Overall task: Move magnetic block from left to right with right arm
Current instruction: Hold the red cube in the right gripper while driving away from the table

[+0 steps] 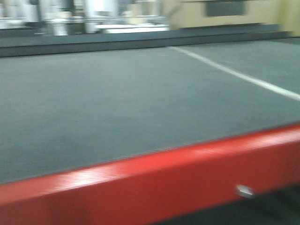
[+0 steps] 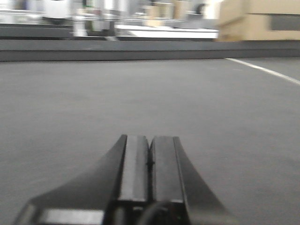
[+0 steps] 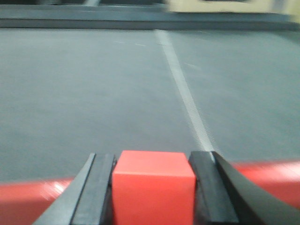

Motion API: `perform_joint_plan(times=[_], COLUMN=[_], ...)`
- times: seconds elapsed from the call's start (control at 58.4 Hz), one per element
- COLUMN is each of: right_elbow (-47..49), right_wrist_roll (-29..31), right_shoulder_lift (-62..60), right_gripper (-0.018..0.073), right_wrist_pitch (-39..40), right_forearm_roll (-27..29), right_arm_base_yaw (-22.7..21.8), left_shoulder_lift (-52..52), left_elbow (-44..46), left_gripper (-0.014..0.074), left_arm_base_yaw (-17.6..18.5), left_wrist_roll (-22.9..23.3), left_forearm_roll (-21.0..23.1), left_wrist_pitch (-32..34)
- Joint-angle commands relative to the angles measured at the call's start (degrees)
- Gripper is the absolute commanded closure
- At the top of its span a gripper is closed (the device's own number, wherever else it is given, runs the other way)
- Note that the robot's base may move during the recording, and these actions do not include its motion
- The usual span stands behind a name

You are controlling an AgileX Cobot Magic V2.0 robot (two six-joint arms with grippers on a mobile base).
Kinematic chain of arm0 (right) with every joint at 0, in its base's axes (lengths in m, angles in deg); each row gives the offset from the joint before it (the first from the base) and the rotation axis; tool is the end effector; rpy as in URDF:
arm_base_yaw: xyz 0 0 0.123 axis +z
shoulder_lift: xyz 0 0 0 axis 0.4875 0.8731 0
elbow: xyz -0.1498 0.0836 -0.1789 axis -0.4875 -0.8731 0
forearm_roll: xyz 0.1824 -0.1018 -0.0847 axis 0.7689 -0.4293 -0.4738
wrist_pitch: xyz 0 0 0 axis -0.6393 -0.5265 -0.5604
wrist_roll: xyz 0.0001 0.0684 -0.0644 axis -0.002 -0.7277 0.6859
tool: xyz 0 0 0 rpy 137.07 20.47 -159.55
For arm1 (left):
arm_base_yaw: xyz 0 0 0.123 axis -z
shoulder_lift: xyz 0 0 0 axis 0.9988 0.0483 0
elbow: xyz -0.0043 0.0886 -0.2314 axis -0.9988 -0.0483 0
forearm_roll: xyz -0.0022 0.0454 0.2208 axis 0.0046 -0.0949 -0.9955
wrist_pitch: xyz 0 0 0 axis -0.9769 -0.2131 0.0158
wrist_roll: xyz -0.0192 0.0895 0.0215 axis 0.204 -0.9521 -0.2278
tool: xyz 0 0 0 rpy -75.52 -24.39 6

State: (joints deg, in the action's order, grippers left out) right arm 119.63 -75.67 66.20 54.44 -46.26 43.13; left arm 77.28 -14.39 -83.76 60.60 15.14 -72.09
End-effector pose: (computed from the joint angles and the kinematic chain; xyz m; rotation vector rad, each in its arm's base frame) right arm 0.0520 0.0064 0.3096 -0.1353 1.7317 0.1437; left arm 0.0705 -0.0044 0.2027 0.0178 1.5163 -0.0798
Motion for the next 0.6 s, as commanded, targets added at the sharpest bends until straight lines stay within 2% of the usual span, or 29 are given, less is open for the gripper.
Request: perform_joint_plan(times=[0.0,0.583], right_elbow=[1.46,1.46], right_wrist_roll=[0.53,0.53], right_shoulder_lift=[0.65,0.65], right_gripper=[0.0323,0.0323], right_wrist_pitch=[4.67,4.67], right_forearm_roll=[-0.44,-0.44], right_arm_base_yaw=[-0.39,-0.39], left_shoulder_lift=[-0.72,-0.72], left_elbow=[-0.38,-0.38], left_gripper=[0.0722,0.0722], left_arm_base_yaw=[-0.03,-0.03], left_wrist_roll=[0.4,0.4], left_forearm_roll=[0.26,0.26], left_wrist_pitch=[5.23,5.23])
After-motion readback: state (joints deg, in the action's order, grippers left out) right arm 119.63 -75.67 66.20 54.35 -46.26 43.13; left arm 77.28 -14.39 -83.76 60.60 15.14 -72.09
